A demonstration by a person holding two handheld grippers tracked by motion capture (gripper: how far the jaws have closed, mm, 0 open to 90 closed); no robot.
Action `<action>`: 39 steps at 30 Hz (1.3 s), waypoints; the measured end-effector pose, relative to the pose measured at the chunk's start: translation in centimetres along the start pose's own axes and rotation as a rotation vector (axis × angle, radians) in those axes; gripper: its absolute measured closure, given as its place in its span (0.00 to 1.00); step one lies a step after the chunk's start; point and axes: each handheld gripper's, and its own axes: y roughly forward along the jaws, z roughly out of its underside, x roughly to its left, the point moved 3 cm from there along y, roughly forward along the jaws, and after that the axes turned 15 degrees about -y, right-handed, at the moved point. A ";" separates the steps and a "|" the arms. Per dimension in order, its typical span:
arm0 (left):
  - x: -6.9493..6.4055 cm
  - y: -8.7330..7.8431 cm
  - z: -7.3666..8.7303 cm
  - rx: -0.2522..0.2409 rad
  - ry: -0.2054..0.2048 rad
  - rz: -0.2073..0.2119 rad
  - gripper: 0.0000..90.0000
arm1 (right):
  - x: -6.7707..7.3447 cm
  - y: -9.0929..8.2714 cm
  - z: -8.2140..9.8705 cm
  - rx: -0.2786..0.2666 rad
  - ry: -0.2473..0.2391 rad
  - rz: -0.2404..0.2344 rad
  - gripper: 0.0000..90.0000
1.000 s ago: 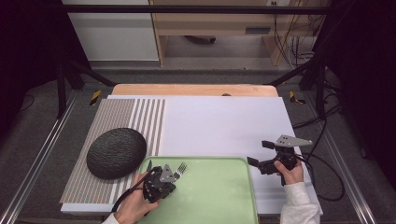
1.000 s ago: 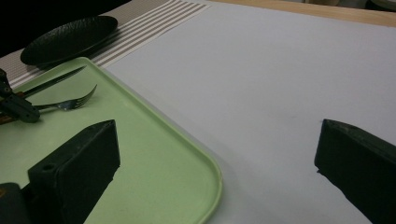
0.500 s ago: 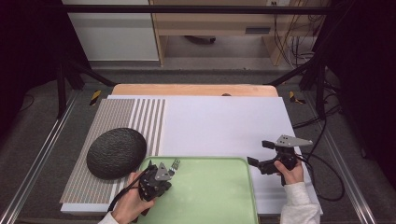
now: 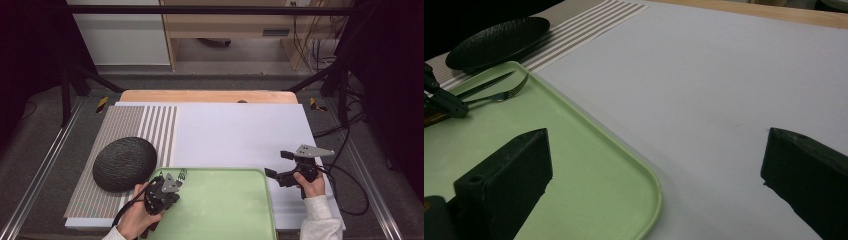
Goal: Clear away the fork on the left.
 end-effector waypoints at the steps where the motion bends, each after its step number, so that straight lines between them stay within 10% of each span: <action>1: 0.1 0.0 0.0 -0.002 -0.002 0.000 1.00 | 0.0 0.0 0.0 0.000 0.000 0.000 0.01; 39: 1.7 -0.9 1.4 -0.016 -0.033 -0.027 1.00 | 0.0 0.0 0.0 -0.003 0.001 -0.001 0.01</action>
